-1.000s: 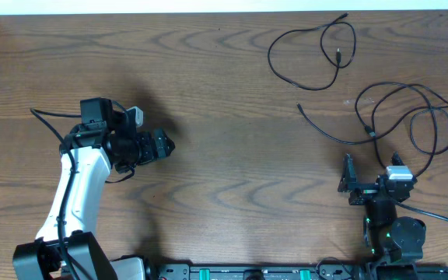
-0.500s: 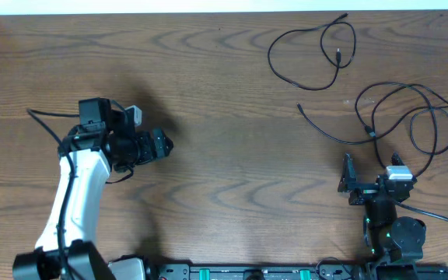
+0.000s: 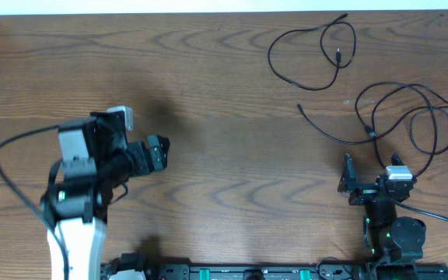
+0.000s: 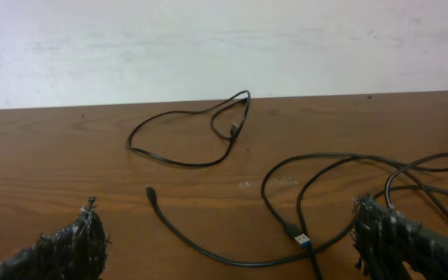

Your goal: Untangle cables

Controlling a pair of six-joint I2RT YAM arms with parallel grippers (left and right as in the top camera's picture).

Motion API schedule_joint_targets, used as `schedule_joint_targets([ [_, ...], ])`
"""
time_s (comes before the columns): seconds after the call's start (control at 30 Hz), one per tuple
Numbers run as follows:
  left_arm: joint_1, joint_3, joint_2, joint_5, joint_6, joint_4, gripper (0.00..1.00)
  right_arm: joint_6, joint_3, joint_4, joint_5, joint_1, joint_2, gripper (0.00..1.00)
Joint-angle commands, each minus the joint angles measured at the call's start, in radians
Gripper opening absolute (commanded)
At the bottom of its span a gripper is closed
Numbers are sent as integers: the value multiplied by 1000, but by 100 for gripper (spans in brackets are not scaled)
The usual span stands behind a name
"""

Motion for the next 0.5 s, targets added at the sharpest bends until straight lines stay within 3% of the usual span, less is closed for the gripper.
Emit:
schedule_joint_targets([
  [0.0, -16, -2, -87, -11, -9, -31, 98, 0, -2, -4, -5, -1, -5, 99],
  [0.47, -59, -65, -371, -17, -9, -43, 98, 0, -2, -4, -5, -1, -5, 99],
])
